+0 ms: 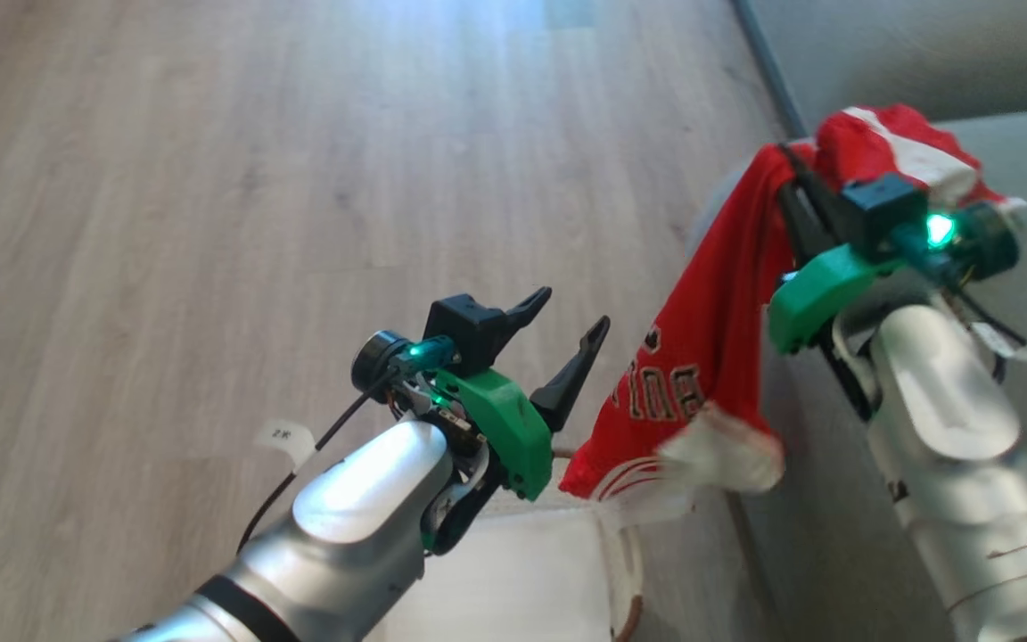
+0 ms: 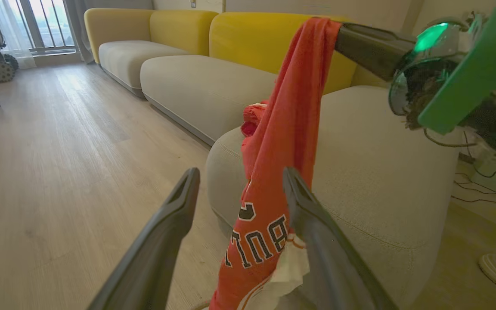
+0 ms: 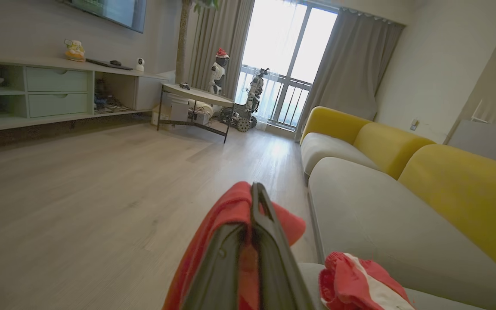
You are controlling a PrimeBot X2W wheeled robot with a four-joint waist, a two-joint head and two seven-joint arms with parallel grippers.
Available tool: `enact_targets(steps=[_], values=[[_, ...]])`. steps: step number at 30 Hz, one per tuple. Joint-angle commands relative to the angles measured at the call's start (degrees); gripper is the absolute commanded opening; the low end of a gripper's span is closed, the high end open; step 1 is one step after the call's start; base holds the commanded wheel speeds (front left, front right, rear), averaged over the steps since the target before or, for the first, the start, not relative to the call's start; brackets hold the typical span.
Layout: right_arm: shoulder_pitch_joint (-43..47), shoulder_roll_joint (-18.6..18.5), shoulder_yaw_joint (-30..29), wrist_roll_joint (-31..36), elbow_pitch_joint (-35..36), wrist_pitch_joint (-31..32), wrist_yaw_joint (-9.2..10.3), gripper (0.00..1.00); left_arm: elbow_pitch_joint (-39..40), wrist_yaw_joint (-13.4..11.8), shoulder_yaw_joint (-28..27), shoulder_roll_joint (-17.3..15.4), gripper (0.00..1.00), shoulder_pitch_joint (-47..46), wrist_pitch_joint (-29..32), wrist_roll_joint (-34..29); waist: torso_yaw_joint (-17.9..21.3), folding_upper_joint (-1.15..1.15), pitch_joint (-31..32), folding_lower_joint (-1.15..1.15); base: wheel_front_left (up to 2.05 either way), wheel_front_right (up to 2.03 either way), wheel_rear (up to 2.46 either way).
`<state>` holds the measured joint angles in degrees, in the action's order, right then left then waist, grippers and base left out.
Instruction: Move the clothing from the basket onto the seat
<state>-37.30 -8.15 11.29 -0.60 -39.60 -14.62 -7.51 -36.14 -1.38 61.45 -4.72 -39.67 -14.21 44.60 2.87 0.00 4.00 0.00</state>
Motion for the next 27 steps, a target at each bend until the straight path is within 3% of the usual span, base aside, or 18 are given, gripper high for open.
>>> enact_targets(steps=[1,15,22,27], values=[[-3.53,-0.13,0.34,0.41,2.69,-0.38,0.02,0.0,1.85,-0.28,-2.64,-0.2,1.0,-2.66,-0.73,-0.43,3.07,0.0,-1.06,0.0,0.0,0.0,0.0],[-5.07,-3.09,0.26,0.14,10.5,0.79,0.02,0.0,6.26,0.31,-6.44,0.84,1.0,-0.96,-0.78,-5.86,15.39,0.0,-4.81,0.0,0.0,0.0,0.0],[-6.72,-3.57,2.46,-1.09,11.97,2.31,0.02,0.0,5.93,1.17,-7.63,1.18,1.0,-0.8,-0.78,-7.43,16.5,0.0,-6.45,0.0,0.0,0.0,0.0],[-12.95,-3.87,3.93,-3.85,9.75,3.61,0.02,0.0,5.93,1.45,-8.96,1.33,1.0,-0.9,-0.78,-8.31,15.61,0.0,-7.78,0.0,0.0,0.0,0.0]])
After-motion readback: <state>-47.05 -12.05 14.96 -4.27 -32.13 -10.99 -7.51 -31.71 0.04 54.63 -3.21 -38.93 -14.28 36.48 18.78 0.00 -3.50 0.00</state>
